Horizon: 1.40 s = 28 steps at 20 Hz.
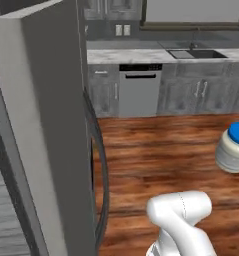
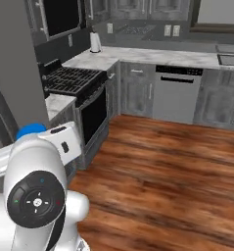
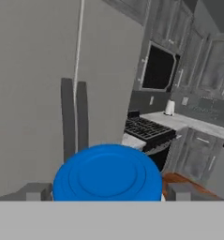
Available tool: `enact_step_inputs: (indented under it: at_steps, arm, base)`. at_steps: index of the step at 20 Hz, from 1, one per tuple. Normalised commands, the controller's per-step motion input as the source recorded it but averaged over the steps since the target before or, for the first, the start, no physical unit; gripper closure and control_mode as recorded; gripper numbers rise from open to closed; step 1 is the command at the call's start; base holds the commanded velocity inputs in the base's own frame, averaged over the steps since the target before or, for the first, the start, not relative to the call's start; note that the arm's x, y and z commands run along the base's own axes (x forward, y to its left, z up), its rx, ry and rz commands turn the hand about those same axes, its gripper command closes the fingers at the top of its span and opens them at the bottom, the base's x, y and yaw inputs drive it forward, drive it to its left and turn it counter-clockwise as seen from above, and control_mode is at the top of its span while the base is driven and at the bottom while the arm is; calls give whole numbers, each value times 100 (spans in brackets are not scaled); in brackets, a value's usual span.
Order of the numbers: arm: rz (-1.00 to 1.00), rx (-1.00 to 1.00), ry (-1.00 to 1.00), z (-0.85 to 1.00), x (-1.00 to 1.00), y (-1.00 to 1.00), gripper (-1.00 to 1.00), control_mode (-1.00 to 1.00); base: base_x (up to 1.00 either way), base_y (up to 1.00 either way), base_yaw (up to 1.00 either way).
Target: Collect the paprika, mayonnaise, and shaker from the cabinet and place them next to the stove.
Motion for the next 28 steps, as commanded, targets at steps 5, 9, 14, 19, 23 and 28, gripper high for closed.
enact_step_inputs:
  at_steps: [5, 9, 14, 19, 23, 28]
  arm:
    - [0, 0, 0, 0, 0, 0, 100, 100]
    - [0, 0, 0, 0, 0, 0, 100, 100]
    - [0, 0, 0, 0, 0, 0, 100, 100]
    - [0, 0, 0, 0, 0, 0, 100, 100]
    - [0, 0, 0, 0, 0, 0, 100, 100]
    - [0, 0, 0, 0, 0, 0, 100, 100]
  base:
    - [80, -64, 31]
    - [86, -52, 32]
    - [88, -48, 33]
    - [86, -49, 33]
    - [84, -51, 33]
    - [81, -54, 33]
